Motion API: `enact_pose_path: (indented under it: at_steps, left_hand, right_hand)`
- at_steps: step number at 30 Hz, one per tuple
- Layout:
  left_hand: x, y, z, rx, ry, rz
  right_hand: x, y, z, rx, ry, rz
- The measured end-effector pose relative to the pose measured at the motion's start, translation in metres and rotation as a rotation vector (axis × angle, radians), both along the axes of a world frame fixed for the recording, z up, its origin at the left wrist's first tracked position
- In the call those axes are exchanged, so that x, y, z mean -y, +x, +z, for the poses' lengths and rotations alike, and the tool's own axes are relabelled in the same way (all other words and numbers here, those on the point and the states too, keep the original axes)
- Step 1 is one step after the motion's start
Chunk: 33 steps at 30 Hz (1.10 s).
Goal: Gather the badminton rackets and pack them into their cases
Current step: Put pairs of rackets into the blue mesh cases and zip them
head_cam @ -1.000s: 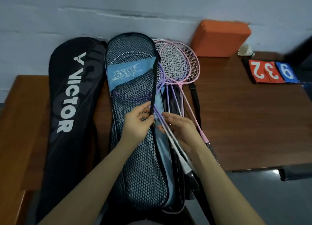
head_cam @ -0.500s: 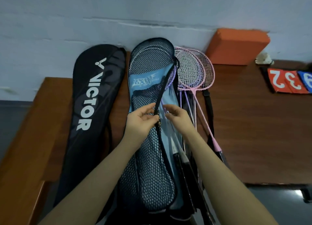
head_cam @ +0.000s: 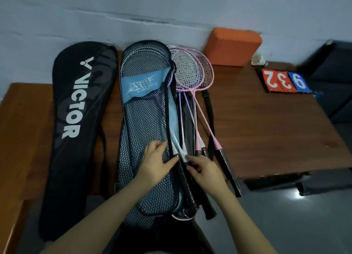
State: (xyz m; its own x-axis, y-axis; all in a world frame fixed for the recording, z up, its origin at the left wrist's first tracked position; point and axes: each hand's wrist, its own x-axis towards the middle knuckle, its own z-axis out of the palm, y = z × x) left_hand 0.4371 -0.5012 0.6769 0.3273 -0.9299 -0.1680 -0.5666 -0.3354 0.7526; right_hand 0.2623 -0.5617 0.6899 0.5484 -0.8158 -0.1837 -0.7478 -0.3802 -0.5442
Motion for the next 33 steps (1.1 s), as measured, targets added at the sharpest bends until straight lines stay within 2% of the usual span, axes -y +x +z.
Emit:
enact_pose_path:
  at_steps: [7, 11, 16, 18, 22, 26, 28, 30, 33]
  left_hand:
    - [-0.042, -0.055, -0.014, -0.046, -0.061, 0.052]
    - [-0.05, -0.081, -0.023, 0.02, -0.067, 0.147]
    - [-0.042, -0.091, -0.017, -0.19, -0.044, 0.356]
    - [-0.041, -0.092, -0.015, -0.218, -0.058, 0.38]
    - [-0.04, -0.091, -0.012, -0.158, -0.075, 0.355]
    - [-0.049, -0.075, -0.001, -0.059, -0.166, 0.276]
    - [-0.06, -0.064, 0.002, -0.073, -0.184, 0.224]
    - [-0.07, -0.055, 0.001, -0.126, -0.17, 0.159]
    - [-0.078, -0.051, -0.008, -0.006, -0.093, 0.003]
  right_hand:
    - [-0.005, -0.023, -0.002, 0.064, 0.138, -0.003]
    - [-0.008, -0.031, -0.009, 0.152, 0.213, 0.028]
    - [-0.021, -0.039, -0.013, 0.229, 0.245, -0.041]
    - [-0.022, -0.041, -0.011, 0.287, 0.337, -0.103]
    - [-0.016, -0.046, -0.007, 0.452, 0.587, -0.212]
    - [-0.018, -0.041, -0.004, 0.366, 0.498, -0.184]
    - [-0.023, -0.035, -0.004, 0.318, 0.52, -0.192]
    - [-0.029, -0.026, -0.004, 0.239, 0.528, -0.155]
    - [-0.041, -0.011, -0.009, 0.093, 0.397, -0.109]
